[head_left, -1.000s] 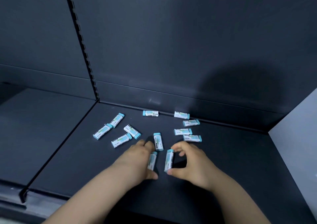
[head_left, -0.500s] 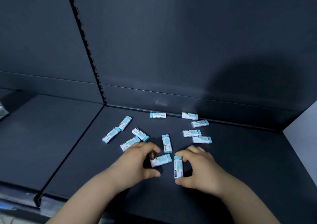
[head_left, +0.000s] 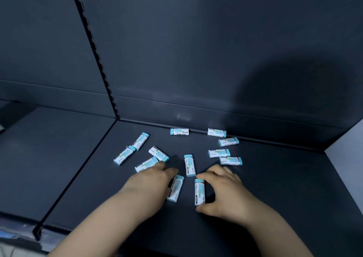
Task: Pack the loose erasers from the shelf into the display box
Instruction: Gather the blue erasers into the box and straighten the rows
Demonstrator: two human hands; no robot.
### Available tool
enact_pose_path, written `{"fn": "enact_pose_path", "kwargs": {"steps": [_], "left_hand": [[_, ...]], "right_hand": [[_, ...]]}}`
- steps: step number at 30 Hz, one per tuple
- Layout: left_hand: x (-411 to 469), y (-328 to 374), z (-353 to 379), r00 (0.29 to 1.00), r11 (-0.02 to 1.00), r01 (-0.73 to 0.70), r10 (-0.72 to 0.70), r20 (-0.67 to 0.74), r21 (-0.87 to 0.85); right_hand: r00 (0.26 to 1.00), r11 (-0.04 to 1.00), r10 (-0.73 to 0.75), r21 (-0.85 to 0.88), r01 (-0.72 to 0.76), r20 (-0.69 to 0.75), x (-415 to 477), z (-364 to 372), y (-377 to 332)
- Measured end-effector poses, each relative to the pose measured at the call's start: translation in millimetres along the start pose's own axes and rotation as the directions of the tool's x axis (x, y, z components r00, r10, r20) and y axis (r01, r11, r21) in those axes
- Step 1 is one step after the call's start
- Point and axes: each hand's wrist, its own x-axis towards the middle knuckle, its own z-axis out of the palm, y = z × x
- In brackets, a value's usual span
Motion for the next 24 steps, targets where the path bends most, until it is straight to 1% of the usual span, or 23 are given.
{"fn": "enact_pose_path", "kwargs": {"steps": [3,5,8,11,13,16,18,22,24], "left_hand": [[5,-8,-1,0.986,0.990,-0.138,0.140,0.087,-0.022],[11,-8,2,0.981,0.985,-0.164,0.168,0.099,-0.053],[12,-14,4,0.984,0.973,-0.172,0.177,0.022,-0.151],[1,-32,-2,0.971,0.967,-0.222,0.207,-0.117,-0.126],[-8,-48,-8,0.959,0.968,-0.231,0.208,-0.192,-0.102],[-26,-91,-17,0.937,0.971,-0.227,0.196,-0.288,-0.080],[-39,-125,-21,0.928,0.973,-0.216,0.178,-0.328,-0.082],[-71,-223,-29,0.897,0.976,-0.213,0.177,-0.405,-0.046],[-87,-270,-37,0.890,0.976,-0.210,0.167,-0.424,-0.059]], "right_hand": [[1.000,1.000,0.002,0.020,-0.002,0.014,2,-2,-2],[1.000,1.000,0.011,0.015,-0.011,0.020,3,-3,-6],[0.999,0.999,0.037,0.017,-0.037,-0.006,3,-4,-15],[0.998,0.999,0.034,0.018,-0.033,-0.058,8,-6,-35],[0.996,0.999,0.022,0.042,-0.018,-0.089,15,-5,-56],[0.987,0.995,0.009,0.100,0.007,-0.160,35,6,-102],[0.980,0.990,0.010,0.138,0.018,-0.200,51,19,-137],[0.968,0.983,0.000,0.178,0.046,-0.250,96,56,-224],[0.965,0.979,-0.004,0.197,0.058,-0.262,117,73,-267]]}}
